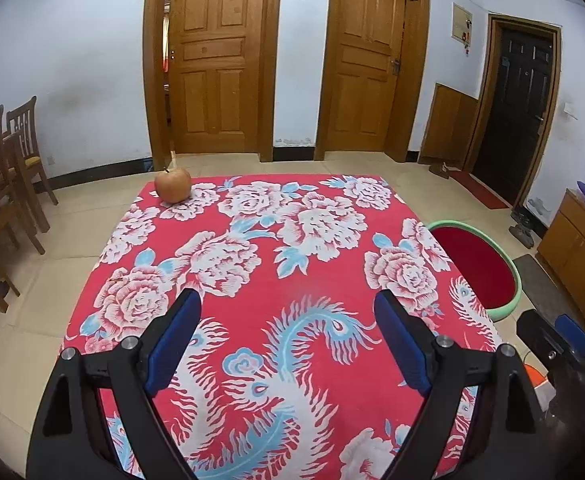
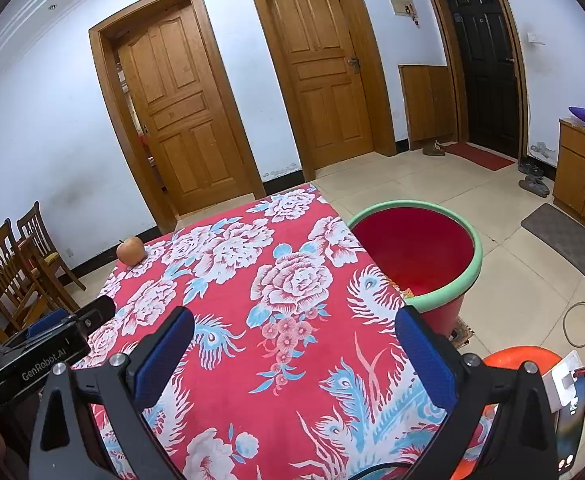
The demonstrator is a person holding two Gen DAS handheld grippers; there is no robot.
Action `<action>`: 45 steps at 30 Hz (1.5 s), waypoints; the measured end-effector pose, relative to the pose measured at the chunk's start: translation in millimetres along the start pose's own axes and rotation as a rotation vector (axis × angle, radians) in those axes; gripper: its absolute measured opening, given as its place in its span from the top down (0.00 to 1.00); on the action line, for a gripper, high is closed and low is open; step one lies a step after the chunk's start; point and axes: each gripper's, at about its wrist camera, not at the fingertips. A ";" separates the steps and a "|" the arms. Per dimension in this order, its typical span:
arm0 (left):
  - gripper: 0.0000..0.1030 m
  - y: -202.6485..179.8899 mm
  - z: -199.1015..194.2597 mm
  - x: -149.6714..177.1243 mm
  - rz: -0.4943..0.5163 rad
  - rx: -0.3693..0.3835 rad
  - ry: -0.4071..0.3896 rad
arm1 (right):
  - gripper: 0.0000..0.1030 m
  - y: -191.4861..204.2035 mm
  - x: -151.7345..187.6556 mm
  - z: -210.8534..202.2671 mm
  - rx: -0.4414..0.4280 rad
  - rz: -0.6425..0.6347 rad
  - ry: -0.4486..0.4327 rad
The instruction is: Collect trash
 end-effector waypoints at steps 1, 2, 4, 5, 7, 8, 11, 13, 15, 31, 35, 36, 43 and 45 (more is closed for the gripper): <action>0.15 1.3 0.4 -0.1 -0.006 -0.002 0.002 | 0.01 -0.1 0.1 0.0 -0.001 0.000 0.000; 0.15 1.9 0.8 -0.1 -0.008 -0.001 0.003 | 0.01 -0.2 0.1 0.1 -0.002 0.000 0.000; 0.15 3.5 1.5 -0.2 -0.014 0.002 0.006 | 0.01 -0.2 0.1 0.1 -0.001 0.000 0.000; 0.15 3.5 1.2 -0.1 -0.014 -0.003 0.003 | 0.01 -0.3 0.1 0.1 -0.001 -0.001 0.000; 0.15 4.1 1.0 0.1 -0.015 -0.005 0.002 | 0.01 -0.3 0.0 0.1 -0.002 -0.001 0.000; 0.15 3.7 0.9 -0.1 -0.016 -0.006 0.001 | 0.01 0.2 0.5 0.0 -0.002 -0.001 0.000; 0.15 3.6 0.3 -0.6 -0.018 -0.010 -0.003 | 0.01 -0.1 0.2 0.1 -0.002 -0.001 -0.001; 0.15 3.6 0.1 -1.0 -0.018 -0.012 -0.004 | 0.01 0.2 0.3 0.5 -0.002 -0.001 0.001; 0.15 3.5 0.3 -1.3 -0.018 -0.010 -0.004 | 0.01 0.1 0.5 0.5 -0.002 0.001 0.003; 0.15 4.8 1.9 -0.3 -0.022 -0.008 0.002 | 0.01 0.3 1.9 1.2 -0.002 0.003 0.005; 0.15 5.4 2.7 0.7 -0.023 -0.009 0.004 | 0.01 -0.1 1.4 1.1 -0.002 0.001 0.005; 0.15 5.3 2.7 1.3 -0.023 -0.009 0.005 | 0.01 -0.3 1.2 1.1 -0.003 0.001 0.005; 0.15 5.5 3.5 2.0 -0.024 -0.008 0.007 | 0.01 -0.7 1.0 1.0 -0.003 0.002 0.006; 0.15 5.6 3.5 1.6 -0.023 -0.009 0.007 | 0.01 -0.6 1.0 1.2 -0.001 0.001 0.008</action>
Point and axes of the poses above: each gripper's, at about its wrist camera, not at the fingertips, and z roughly the way its jaws point, y to its left, x to its underside, and after that the axes turned 14 degrees about y, right-handed
